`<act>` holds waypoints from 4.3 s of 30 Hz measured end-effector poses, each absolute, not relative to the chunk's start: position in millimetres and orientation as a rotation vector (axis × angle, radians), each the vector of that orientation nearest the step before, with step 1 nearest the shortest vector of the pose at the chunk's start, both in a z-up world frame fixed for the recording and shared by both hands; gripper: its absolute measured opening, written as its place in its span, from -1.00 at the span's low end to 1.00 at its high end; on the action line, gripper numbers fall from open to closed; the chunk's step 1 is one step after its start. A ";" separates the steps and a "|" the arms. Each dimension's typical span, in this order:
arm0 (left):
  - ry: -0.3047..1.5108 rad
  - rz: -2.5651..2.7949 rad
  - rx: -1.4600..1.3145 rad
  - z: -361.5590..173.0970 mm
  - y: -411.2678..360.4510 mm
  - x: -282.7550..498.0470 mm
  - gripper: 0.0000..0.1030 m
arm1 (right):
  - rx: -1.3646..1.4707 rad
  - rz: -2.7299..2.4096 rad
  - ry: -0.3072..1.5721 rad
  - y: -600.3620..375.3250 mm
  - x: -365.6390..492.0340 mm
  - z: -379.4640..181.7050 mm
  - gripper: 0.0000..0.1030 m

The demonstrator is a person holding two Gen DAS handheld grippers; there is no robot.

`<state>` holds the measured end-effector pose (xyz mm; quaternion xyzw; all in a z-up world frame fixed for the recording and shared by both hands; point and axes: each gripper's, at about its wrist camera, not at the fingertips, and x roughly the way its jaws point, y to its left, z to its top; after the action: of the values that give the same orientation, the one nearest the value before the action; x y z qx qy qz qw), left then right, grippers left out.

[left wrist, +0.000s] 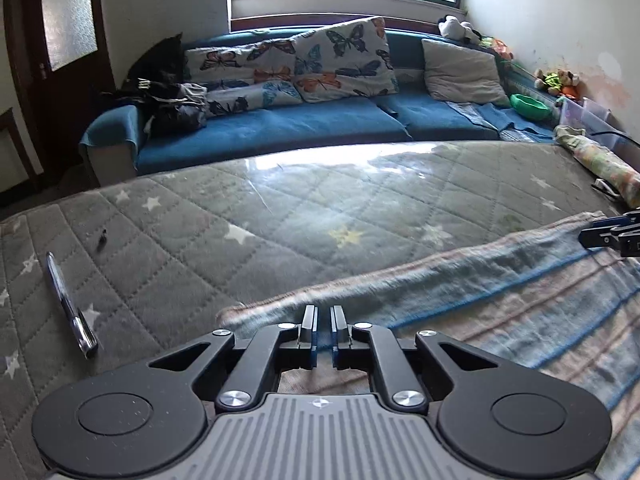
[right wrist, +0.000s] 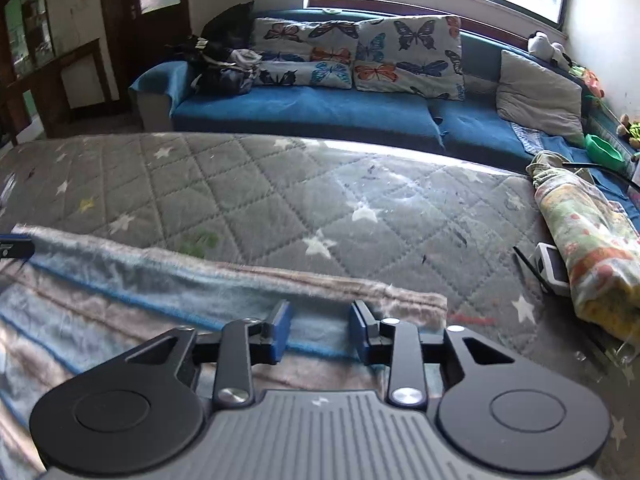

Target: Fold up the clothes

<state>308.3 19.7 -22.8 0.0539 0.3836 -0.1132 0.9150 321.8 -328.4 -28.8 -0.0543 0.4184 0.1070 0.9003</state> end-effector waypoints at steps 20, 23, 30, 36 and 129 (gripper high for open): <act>0.742 -0.308 0.137 10.5 4.9 191.0 -0.06 | -0.179 0.360 0.868 -311.6 182.4 -4.4 -0.29; 0.723 -0.293 0.141 14.6 3.6 163.1 0.04 | -0.203 0.345 0.845 -311.8 148.6 -5.3 -0.19; 0.702 -0.218 0.086 15.7 31.8 112.7 0.29 | -0.271 0.284 0.780 -310.7 93.4 -15.7 -0.19; 0.688 -0.094 0.063 8.3 66.3 85.9 0.38 | -0.309 0.214 0.719 -308.3 69.9 -25.0 -0.24; 0.795 -0.186 -0.029 -10.6 63.3 135.6 -0.42 | -0.082 0.037 0.743 -384.8 44.5 -26.1 -0.23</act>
<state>135.6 63.3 -10.6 -0.0142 0.3866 -0.0906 0.9177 44.5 -384.8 -26.1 -0.0400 0.3627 0.0181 0.9309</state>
